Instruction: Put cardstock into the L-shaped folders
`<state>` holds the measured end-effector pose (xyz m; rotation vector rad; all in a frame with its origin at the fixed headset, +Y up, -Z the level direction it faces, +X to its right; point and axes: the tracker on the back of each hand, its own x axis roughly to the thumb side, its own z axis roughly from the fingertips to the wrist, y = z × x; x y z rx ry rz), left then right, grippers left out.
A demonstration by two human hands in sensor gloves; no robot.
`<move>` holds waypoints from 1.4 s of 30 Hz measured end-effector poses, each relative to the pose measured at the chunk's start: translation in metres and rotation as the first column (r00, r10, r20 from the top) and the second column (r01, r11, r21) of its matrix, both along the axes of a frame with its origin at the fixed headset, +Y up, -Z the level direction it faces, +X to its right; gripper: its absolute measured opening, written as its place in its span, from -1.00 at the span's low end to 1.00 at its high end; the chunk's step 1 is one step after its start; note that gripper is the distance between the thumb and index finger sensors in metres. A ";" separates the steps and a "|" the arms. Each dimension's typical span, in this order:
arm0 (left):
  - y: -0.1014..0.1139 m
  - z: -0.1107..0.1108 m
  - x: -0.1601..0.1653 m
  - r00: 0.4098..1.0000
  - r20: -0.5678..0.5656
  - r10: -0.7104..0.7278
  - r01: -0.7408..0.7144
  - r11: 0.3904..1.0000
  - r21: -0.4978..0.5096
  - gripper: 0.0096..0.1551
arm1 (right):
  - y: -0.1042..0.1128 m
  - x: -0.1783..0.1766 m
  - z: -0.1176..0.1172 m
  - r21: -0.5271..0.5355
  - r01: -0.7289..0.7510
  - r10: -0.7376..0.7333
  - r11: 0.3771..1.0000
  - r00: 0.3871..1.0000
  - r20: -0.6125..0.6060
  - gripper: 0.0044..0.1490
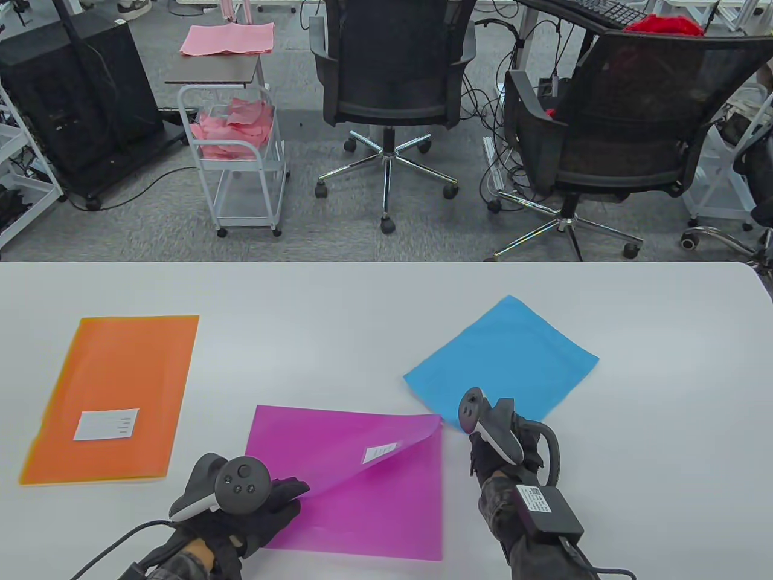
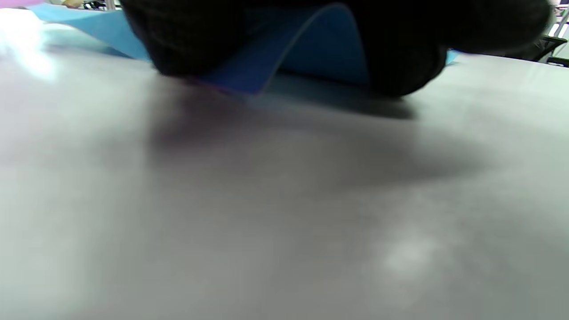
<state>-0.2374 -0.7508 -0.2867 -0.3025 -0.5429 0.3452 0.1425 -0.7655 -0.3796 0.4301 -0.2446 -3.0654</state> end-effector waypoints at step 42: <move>0.001 0.010 0.012 0.979 -0.116 -0.168 0.195 0.935 0.295 -0.41 | -0.002 0.056 0.051 -0.326 0.209 -0.149 0.922 0.969 0.199 0.26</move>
